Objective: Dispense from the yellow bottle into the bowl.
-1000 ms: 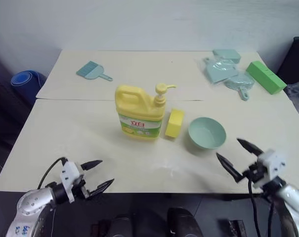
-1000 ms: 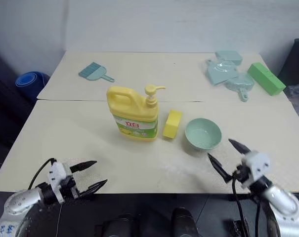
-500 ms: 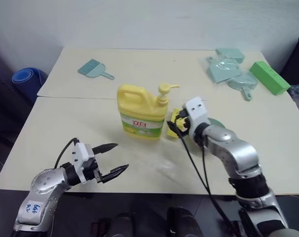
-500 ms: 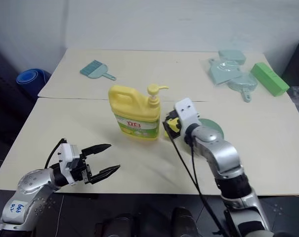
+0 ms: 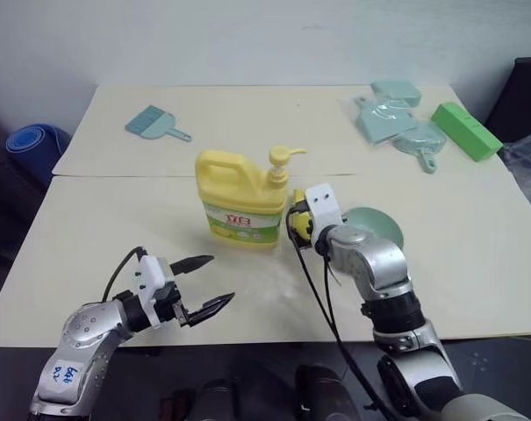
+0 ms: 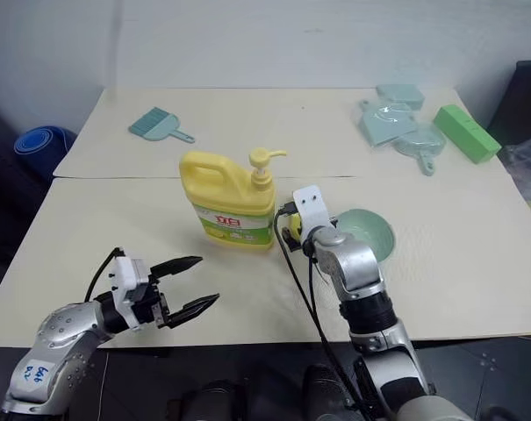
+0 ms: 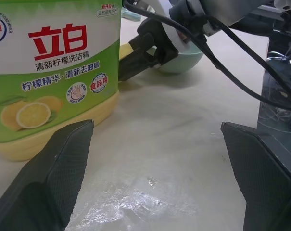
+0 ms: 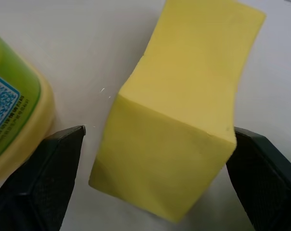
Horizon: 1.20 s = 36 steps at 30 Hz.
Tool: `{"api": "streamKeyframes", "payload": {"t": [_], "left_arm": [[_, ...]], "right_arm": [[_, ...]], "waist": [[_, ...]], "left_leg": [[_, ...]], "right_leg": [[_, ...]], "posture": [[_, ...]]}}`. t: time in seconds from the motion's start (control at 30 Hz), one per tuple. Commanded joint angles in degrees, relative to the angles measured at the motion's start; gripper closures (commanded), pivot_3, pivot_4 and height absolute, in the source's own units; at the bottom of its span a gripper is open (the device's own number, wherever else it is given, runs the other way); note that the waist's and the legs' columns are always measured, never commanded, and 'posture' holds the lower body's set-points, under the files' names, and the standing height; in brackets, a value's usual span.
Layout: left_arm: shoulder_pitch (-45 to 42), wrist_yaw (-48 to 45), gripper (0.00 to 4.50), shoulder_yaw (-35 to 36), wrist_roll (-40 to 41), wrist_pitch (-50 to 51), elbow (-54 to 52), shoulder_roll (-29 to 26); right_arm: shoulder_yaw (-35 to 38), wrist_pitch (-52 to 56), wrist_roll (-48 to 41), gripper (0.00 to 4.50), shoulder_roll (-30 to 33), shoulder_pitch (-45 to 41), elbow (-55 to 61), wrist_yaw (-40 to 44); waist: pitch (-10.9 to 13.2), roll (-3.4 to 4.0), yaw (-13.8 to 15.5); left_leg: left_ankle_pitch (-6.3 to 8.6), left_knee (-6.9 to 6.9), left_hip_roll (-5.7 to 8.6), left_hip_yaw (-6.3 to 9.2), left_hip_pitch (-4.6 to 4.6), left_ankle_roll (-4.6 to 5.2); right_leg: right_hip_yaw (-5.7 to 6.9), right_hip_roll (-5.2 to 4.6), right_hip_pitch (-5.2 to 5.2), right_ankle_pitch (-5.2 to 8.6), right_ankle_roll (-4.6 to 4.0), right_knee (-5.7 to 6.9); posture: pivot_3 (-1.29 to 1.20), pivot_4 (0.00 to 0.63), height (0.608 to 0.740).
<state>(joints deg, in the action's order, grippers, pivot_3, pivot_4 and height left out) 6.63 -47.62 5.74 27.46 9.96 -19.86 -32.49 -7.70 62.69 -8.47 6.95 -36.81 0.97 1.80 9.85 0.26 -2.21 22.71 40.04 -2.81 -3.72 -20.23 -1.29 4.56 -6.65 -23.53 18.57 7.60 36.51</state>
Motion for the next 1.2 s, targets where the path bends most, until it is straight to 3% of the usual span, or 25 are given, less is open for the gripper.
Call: {"api": "streamKeyframes", "payload": {"t": [0.03, 0.2, 0.27, 0.43, 0.57, 0.73, 0.87, 0.9, 1.07, 1.13, 1.2], "left_arm": [[-1.1, -0.2, 0.00, 0.3, 0.2, -0.5, -1.4, 0.0], [-2.0, -0.8, 0.00, 0.1, 0.5, -0.9, -1.2, 0.3], [-2.5, -0.8, 0.00, -0.5, 0.1, -0.9, -1.2, 0.6], [-3.6, -0.9, 0.00, -2.0, 0.6, 0.0, -1.6, 1.6], [-5.8, -1.8, 0.00, -3.2, 2.2, 0.7, -1.9, 2.5], [-9.5, -2.9, 0.00, -4.7, 5.1, 4.0, -2.2, 3.3], [-11.9, -3.9, 0.00, -6.7, 4.5, 4.9, -1.5, 3.5], [-12.2, -4.2, 0.00, -7.1, 4.0, 4.7, -1.1, 3.3], [-12.3, -4.9, 0.00, -6.6, 3.6, 4.5, -0.5, 2.8], [-12.1, -5.5, 0.00, -6.2, 4.2, 5.2, -0.3, 2.2], [-12.1, -6.0, 0.00, -5.7, 3.8, 4.9, 0.7, 1.5]], "right_arm": [[1.1, -2.0, 0.3, 0.56, -0.6, -0.7, 0.6, 0.8], [2.6, -2.8, 0.3, 2.14, 0.3, -0.2, 2.1, 1.6], [4.1, -2.6, 0.3, 2.40, 0.9, 0.1, 4.2, 1.4], [9.9, -2.0, -3.0, 2.44, 5.9, 1.1, 15.5, 5.7], [20.0, -3.4, -3.1, 2.44, 17.3, 2.3, 21.1, 9.0], [27.2, -12.8, 1.4, 2.44, 31.7, 11.5, 10.7, 12.1], [25.2, -28.3, 6.3, 2.44, 39.6, 20.0, -4.4, 16.0], [24.7, -31.6, 6.6, 1.76, 40.6, 20.7, -7.2, 17.4], [25.7, -40.3, 4.0, 0.11, 42.7, 21.5, -11.4, 24.6], [26.7, -42.5, 2.2, 0.05, 42.7, 22.4, -9.8, 27.3], [26.7, -41.5, -5.2, 0.05, 40.4, 27.9, 1.5, 34.7]], "waist": [[0.0, 0.00, 0.1], [0.0, 0.00, -0.1], [0.0, 0.00, -0.2], [0.0, 0.00, 0.2], [0.0, 0.00, 0.8], [0.0, -0.07, 1.5], [0.0, -0.07, 1.5], [0.0, -0.06, 1.3], [0.0, 0.02, 0.2], [0.0, 0.02, 0.4], [0.0, 0.01, 0.9]], "left_leg": [[0.00, 0.01, 0.00, 0.00, 0.00, 0.00], [0.00, 0.00, 0.00, 0.00, 0.00, 0.00], [0.00, 0.00, 0.00, 0.00, 0.00, 0.00], [0.00, 0.01, 0.01, 0.01, -0.03, 0.00], [0.00, 0.03, 0.02, 0.01, -0.06, 0.00], [0.01, 0.01, 0.09, 0.00, -0.05, 0.04], [-0.01, -0.02, 0.08, -0.19, 0.01, 0.08], [-0.02, -0.01, 0.08, -0.24, 0.02, 0.10], [-0.06, -0.02, 0.02, -0.34, 0.12, 0.11], [-0.06, -0.02, 0.01, -0.31, 0.12, 0.11], [-0.06, 0.02, 0.01, -0.27, 0.09, 0.11]], "right_leg": [[0.00, 0.00, 0.01, 0.00, 0.00, 0.00], [0.00, 0.00, 0.00, 0.00, 0.00, -0.01], [0.00, 0.00, 0.00, 0.00, 0.00, -0.01], [-0.01, -0.01, -0.01, 0.00, 0.00, -0.02], [-0.01, -0.03, 0.00, 0.00, 0.00, -0.04], [-0.04, -0.04, 0.05, -0.01, 0.01, -0.13], [-0.15, -0.03, 0.06, -0.01, 0.01, -0.18], [-0.18, -0.04, 0.06, -0.01, 0.02, -0.19], [-0.27, 0.00, 0.03, -0.01, 0.02, -0.11], [-0.27, 0.01, 0.03, -0.01, 0.02, -0.09], [-0.25, 0.00, 0.04, -0.01, 0.02, -0.11]], "posture": [[0.00, 0.150, 0.740], [0.00, 0.150, 0.740], [0.00, 0.150, 0.740], [0.00, 0.150, 0.740], [0.00, 0.150, 0.740], [0.00, 0.150, 0.740], [0.00, 0.150, 0.740], [0.00, 0.150, 0.740], [0.00, 0.150, 0.740], [0.00, 0.150, 0.740], [0.00, 0.150, 0.740]]}}
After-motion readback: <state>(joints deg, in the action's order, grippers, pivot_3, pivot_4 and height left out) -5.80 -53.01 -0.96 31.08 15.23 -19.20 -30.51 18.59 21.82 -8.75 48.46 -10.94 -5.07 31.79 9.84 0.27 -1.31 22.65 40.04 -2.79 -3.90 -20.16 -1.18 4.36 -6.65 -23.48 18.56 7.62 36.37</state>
